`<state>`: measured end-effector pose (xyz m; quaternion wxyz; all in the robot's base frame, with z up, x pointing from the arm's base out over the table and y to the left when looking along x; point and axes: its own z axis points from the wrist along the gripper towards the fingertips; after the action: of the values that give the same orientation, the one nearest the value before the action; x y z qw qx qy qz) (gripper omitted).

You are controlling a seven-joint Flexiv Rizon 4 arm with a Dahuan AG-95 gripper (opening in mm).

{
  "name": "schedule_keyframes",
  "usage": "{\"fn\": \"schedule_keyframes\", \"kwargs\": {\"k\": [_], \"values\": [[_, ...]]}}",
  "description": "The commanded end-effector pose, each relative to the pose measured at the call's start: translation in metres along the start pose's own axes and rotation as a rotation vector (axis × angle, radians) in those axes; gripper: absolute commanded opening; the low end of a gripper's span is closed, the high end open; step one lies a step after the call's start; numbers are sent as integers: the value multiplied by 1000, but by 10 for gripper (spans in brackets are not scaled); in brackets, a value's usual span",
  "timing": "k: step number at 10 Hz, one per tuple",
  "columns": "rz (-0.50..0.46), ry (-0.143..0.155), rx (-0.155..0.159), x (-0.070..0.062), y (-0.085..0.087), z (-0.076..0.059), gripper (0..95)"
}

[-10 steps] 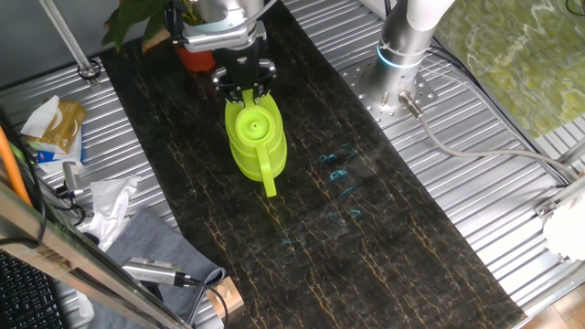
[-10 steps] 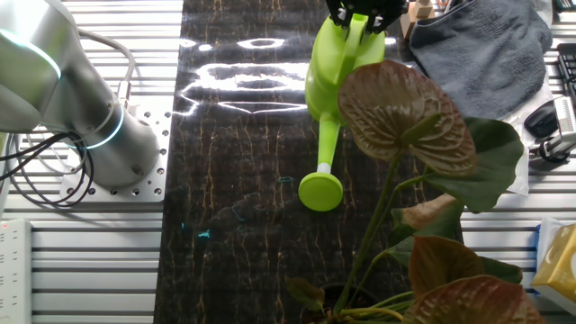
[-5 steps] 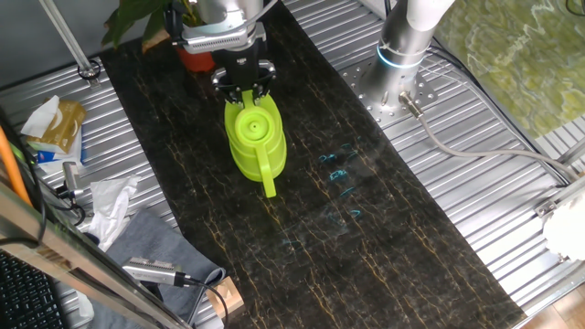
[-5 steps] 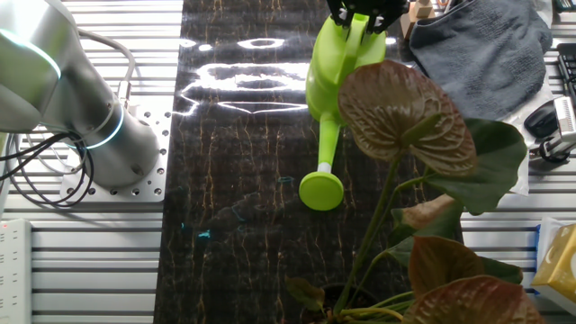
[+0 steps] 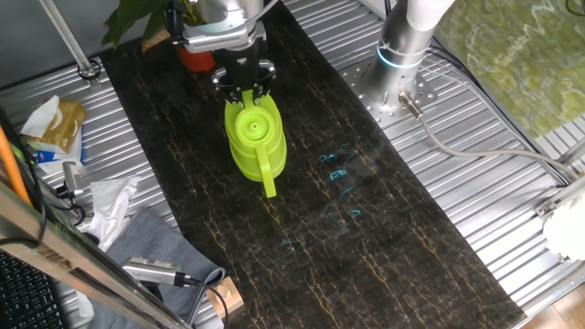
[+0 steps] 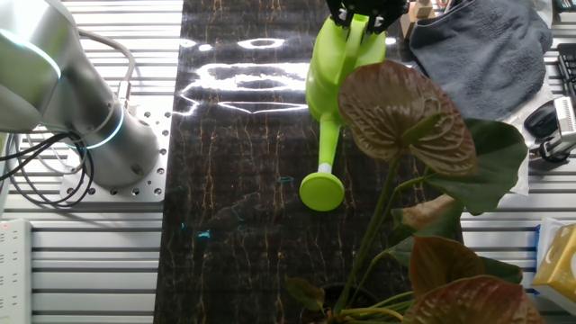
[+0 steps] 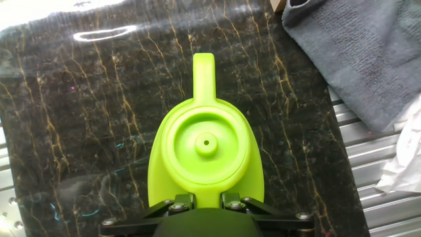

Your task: Water the plant

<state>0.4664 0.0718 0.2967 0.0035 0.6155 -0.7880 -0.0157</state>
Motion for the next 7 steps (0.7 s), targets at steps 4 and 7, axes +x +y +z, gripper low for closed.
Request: {"fn": "schedule_keyframes", "kwargs": {"k": [4, 7], "values": [[2, 1, 11, 0, 0, 0, 0], [26, 7, 14, 0, 0, 0, 0]]}}
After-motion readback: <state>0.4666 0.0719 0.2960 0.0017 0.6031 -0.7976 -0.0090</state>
